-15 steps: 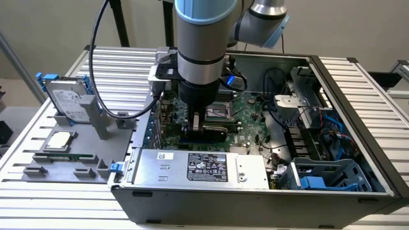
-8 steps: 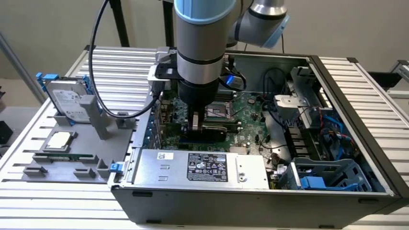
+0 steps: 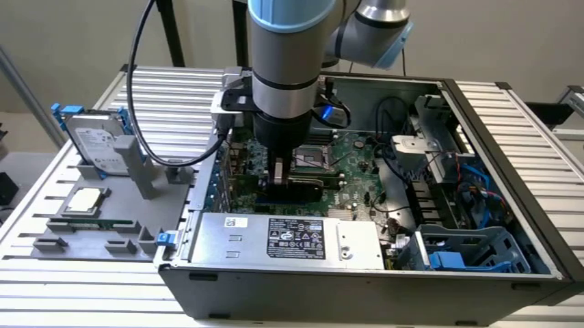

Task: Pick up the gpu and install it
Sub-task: 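Insert the gpu into the slot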

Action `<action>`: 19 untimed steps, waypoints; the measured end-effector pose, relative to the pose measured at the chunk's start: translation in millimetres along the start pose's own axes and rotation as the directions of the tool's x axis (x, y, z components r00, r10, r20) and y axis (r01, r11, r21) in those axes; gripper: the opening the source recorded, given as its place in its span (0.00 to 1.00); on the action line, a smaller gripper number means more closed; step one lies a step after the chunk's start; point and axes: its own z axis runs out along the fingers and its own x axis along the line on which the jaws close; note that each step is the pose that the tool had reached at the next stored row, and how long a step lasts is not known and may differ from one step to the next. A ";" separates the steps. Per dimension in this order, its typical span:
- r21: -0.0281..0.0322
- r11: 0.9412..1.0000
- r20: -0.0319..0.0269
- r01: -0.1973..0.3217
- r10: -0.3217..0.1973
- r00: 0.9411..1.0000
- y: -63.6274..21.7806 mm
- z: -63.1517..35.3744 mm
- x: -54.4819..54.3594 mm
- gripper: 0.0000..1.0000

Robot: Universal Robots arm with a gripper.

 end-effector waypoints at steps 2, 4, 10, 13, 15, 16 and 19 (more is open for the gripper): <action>0.000 1.000 0.000 0.000 0.000 1.000 0.1 0.5 -0.1 0.00; 0.000 1.000 0.000 0.000 0.000 1.000 0.4 1.1 0.0 0.00; 0.001 1.000 -0.002 0.000 0.000 1.000 0.8 4.4 0.1 0.00; 0.002 1.000 -0.002 0.000 0.000 1.000 0.9 4.9 0.2 0.00; 0.002 1.000 -0.001 0.000 0.000 1.000 0.9 5.1 0.1 0.00; 0.002 1.000 -0.001 0.000 0.000 1.000 0.9 4.9 0.1 0.00; 0.001 1.000 0.001 0.000 0.000 1.000 1.3 -1.1 -0.7 0.00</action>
